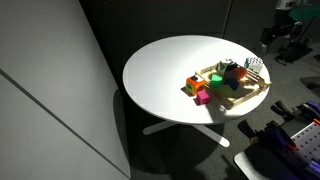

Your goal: Remove the block with black and white triangle patterns from the wooden tray and put it on the table

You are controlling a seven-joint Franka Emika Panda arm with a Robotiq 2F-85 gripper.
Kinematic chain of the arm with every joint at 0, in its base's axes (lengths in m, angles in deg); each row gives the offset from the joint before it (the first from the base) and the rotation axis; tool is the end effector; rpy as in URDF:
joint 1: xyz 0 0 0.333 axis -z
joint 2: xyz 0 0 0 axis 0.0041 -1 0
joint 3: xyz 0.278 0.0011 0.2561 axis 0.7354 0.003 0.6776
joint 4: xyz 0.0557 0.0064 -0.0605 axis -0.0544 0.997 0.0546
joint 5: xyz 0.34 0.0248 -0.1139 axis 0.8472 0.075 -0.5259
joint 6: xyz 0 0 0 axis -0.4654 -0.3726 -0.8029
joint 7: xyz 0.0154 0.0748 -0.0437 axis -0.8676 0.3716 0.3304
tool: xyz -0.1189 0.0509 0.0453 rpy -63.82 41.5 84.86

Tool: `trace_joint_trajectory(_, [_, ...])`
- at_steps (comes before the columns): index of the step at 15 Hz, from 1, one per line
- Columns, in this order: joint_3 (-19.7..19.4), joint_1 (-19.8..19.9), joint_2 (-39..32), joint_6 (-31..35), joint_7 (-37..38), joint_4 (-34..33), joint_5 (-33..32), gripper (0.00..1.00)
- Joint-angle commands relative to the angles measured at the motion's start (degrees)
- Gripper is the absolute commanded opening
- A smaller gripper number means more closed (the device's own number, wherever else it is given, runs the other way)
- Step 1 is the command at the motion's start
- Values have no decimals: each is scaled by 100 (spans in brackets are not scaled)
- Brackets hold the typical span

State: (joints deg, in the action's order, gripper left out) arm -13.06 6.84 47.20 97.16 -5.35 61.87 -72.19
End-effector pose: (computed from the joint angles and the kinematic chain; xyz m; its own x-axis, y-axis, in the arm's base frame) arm 0.4267 -0.1232 0.3624 0.9234 -0.3364 -0.1849 -0.3256 -0.9415 0.0871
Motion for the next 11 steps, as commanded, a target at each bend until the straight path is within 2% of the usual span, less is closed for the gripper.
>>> trace_joint_trajectory(1, [43, 44, 421, 161, 39, 296, 11, 100])
trace_joint_trajectory(6, [56, 54, 560, 249, 57, 379, 12, 100])
trace_joint_trajectory(11, [57, 54, 388, 159, 10, 245, 5, 100])
